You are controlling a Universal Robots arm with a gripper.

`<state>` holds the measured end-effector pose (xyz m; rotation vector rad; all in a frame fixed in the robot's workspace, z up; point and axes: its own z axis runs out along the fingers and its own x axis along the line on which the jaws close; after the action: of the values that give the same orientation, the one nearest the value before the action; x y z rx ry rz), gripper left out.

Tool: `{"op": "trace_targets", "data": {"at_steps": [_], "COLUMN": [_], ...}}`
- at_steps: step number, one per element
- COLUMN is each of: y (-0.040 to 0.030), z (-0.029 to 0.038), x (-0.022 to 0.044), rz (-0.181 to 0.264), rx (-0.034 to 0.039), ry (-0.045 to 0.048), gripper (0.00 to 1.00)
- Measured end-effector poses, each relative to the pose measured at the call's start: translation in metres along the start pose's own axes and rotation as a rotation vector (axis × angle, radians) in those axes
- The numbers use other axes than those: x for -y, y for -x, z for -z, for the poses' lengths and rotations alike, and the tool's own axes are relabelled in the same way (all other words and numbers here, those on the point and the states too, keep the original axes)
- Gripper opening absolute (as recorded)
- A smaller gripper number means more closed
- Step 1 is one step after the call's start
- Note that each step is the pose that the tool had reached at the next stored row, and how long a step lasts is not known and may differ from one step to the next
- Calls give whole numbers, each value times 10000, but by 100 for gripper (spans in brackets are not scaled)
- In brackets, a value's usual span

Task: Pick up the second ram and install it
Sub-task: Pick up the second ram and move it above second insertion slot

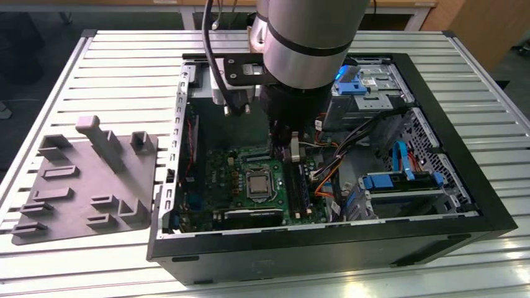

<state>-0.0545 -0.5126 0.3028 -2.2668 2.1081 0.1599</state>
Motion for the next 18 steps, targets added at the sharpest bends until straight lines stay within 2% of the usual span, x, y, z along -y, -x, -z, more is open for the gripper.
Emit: {"op": "trace_targets", "data": {"at_steps": [3,18], "y": [2,2], "z": [21,23], "x": [-1,0], "rz": [0,-83], "rx": [0,3], "ry": [0,-8], "gripper": [11,11]}}
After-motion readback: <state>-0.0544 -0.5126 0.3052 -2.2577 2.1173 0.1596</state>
